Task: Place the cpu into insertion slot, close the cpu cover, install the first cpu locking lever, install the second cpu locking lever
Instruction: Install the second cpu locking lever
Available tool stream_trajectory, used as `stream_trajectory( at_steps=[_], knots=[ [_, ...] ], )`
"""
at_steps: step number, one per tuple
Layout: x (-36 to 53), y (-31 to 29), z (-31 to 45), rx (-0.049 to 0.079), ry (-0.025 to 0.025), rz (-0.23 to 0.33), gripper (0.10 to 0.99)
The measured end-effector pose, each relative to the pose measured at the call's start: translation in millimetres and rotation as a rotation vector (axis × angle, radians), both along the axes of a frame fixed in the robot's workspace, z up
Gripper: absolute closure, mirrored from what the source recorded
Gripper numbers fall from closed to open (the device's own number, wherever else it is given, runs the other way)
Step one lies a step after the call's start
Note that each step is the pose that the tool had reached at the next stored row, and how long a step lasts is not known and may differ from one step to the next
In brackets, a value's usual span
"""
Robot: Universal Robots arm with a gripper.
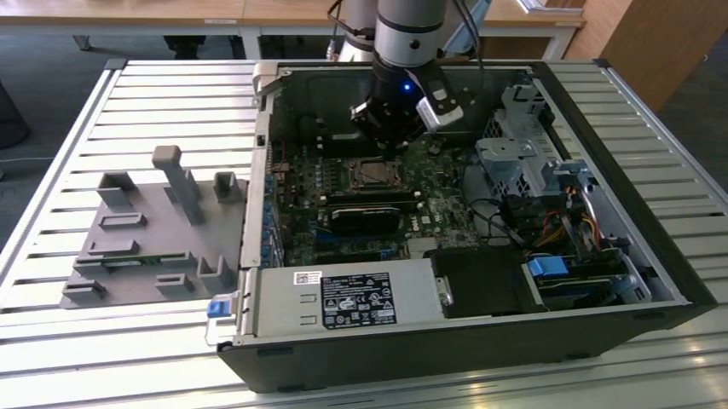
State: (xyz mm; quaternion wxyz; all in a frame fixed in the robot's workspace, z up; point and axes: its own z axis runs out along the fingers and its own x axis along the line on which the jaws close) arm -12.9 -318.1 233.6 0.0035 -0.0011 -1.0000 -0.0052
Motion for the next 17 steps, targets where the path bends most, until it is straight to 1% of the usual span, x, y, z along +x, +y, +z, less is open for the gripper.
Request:
stream_trajectory(
  at_steps=[1, 3, 4, 5, 9, 12, 14, 15, 17],
  knots=[
    [0.0, -1.3, -0.6, 0.004, 0.0018, 0.0, 0.98],
    [0.0, -3.0, -1.5, 0.016, 0.0067, 0.0, 0.98],
    [0.0, -4.0, -1.8, 0.02, 0.0088, 0.0, 0.98],
    [0.0, -5.2, -2.0, 0.021, 0.0097, 0.0, 0.98],
    [0.0, -11.0, -2.4, 0.021, 0.01, 0.0, 0.98],
    [0.0, -17.5, -2.4, 0.021, 0.01, 0.0, 0.98],
    [0.0, -21.8, -2.6, 0.025, 0.01, 0.0, 0.98],
    [0.0, -23.7, -2.6, 0.033, 0.0101, 0.0, 0.98],
    [0.0, -26.6, -2.7, 0.055, 0.0099, 0.0, 0.98]
  ],
)
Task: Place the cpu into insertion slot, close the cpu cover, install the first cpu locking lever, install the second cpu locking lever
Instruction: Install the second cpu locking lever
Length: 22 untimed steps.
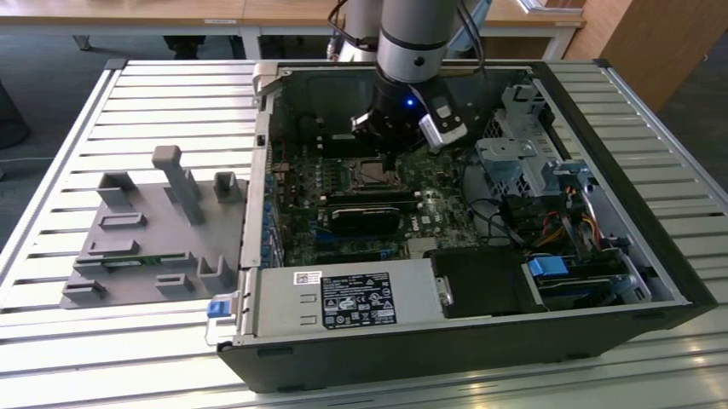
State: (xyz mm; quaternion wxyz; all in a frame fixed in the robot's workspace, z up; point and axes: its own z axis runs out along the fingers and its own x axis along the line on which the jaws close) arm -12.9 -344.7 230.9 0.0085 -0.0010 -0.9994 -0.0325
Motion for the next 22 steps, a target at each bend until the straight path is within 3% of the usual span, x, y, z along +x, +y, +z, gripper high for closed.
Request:
stream_trajectory(
  at_steps=[2, 11, 22],
  knots=[
    [0.0, -3.3, -0.1, 0.006, 0.0, 0.0, 0.98],
    [0.0, -17.1, -0.2, 0.006, 0.0001, 0.0, 0.98],
    [-10.7, -22.6, -0.2, 0.006, 0.0, 0.0, 0.98]
  ],
)
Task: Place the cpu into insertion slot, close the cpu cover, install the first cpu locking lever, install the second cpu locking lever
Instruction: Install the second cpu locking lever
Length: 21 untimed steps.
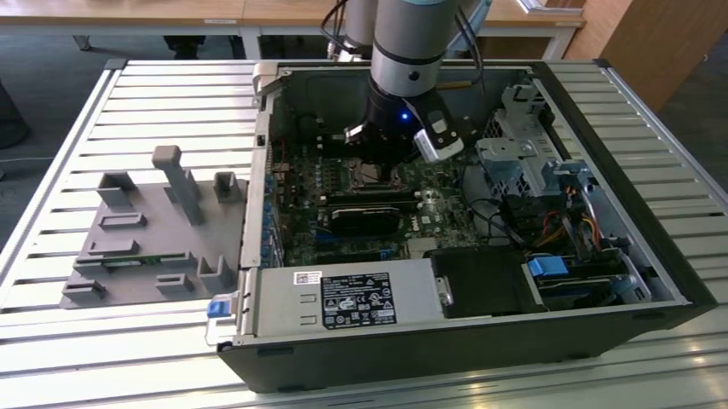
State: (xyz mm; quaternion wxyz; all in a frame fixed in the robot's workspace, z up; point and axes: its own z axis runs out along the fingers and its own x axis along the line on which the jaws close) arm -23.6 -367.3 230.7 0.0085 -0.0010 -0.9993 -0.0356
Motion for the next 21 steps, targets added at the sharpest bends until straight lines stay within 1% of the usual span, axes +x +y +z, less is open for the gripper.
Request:
stream_trajectory(
  at_steps=[11, 16, 19, 20, 21],
  knots=[
    [-17.0, -1.4, -0.4, 0.0, 0.0, 0.0, 0.98],
    [-18.8, -1.4, -5.5, 0.003, 0.0, 0.0, 0.98],
    [-19.3, -1.8, -7.0, 0.004, 0.0001, 0.0, 0.98],
    [-19.4, -2.3, -7.1, 0.007, 0.0001, 0.0, 0.98],
    [-19.6, -3.3, -7.2, 0.014, 0.0, 0.0, 0.98]
  ],
)
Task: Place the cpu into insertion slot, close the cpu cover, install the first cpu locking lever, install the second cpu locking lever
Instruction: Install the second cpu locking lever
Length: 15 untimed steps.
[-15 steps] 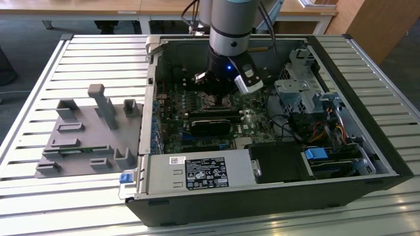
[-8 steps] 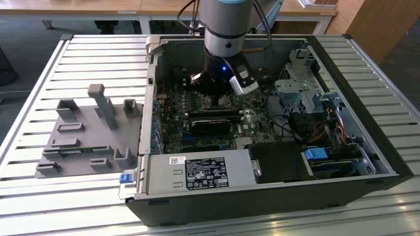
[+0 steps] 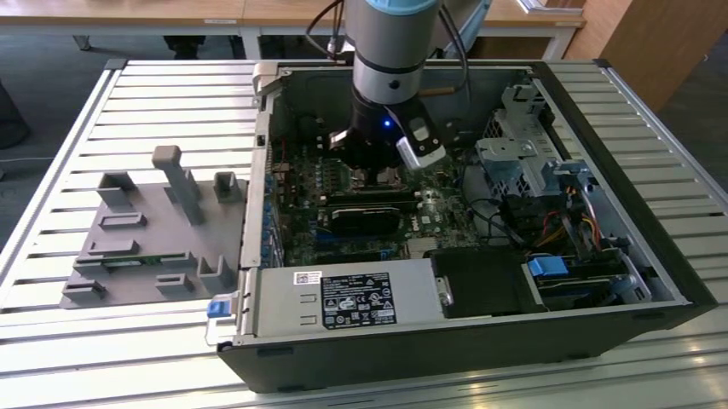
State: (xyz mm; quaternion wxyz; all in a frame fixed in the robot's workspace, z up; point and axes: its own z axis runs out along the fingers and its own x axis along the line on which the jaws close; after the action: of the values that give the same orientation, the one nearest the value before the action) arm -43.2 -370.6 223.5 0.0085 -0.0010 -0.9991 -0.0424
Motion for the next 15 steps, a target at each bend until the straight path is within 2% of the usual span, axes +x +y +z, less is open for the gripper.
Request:
stream_trajectory(
  at_steps=[4, 6, 9, 15],
  knots=[
    [-1.7, -4.6, 0.0, 0.031, 0.0001, 0.0, 0.98],
    [-2.7, -7.3, 0.0, 0.041, 0.0, 0.0, 0.98],
    [-4.5, -10.5, 0.0, 0.046, 0.0001, -0.001, 0.98],
    [-8.5, -11.3, -1.8, 0.052, -0.0003, -0.013, 0.98]
  ],
)
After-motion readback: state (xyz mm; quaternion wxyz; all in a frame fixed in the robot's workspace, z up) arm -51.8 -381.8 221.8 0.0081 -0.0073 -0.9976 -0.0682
